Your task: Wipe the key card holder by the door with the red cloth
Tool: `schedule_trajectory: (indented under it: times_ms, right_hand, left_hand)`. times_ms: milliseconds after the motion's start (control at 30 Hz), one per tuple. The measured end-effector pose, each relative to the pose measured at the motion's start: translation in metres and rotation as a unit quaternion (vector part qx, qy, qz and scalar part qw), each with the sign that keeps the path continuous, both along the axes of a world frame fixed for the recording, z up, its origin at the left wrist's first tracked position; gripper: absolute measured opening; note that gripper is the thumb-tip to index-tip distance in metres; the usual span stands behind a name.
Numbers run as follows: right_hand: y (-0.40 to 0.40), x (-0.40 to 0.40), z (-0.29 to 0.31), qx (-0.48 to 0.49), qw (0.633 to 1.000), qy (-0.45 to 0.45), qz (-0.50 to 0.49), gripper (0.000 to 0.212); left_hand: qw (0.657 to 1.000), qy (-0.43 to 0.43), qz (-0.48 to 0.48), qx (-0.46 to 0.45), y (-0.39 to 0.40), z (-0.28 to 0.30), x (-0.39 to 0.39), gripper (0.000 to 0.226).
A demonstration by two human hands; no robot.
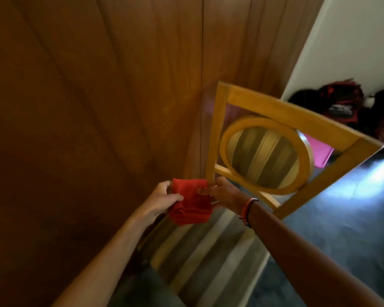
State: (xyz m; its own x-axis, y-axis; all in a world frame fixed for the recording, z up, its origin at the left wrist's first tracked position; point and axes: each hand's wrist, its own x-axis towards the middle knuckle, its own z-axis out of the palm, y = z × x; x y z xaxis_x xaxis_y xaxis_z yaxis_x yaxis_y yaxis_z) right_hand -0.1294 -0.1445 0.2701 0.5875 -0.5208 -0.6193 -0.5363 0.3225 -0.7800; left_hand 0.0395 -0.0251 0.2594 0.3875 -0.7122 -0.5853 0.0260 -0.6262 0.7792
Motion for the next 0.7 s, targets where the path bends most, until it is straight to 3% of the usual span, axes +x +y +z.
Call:
schedule_trajectory:
  times_ms: [100,233,367,533,700]
  right_hand:
    - [0.002,-0.017,-0.075,0.031,0.998,0.06,-0.015,0.041]
    - [0.014,-0.035,-0.177,0.049,0.984,0.165,-0.034,0.034]
    - [0.023,-0.049,-0.252,-0.009,0.974,0.225,-0.015,0.035]
    - [0.036,-0.055,-0.3,-0.115,0.954,0.273,0.039,0.026]
    - [0.043,-0.054,-0.306,-0.166,0.94,0.297,0.033,0.033]
  left_hand:
    - [0.999,0.009,-0.014,0.049,-0.003,-0.074,-0.026,0.055]
    - [0.991,-0.028,-0.043,0.123,-0.002,-0.172,-0.061,0.049]
    - [0.983,-0.067,-0.092,0.144,0.002,-0.243,-0.082,0.048]
    - [0.969,-0.116,-0.132,0.17,0.015,-0.302,-0.094,0.045]
    - [0.931,-0.262,-0.173,0.187,0.023,-0.305,-0.091,0.054]
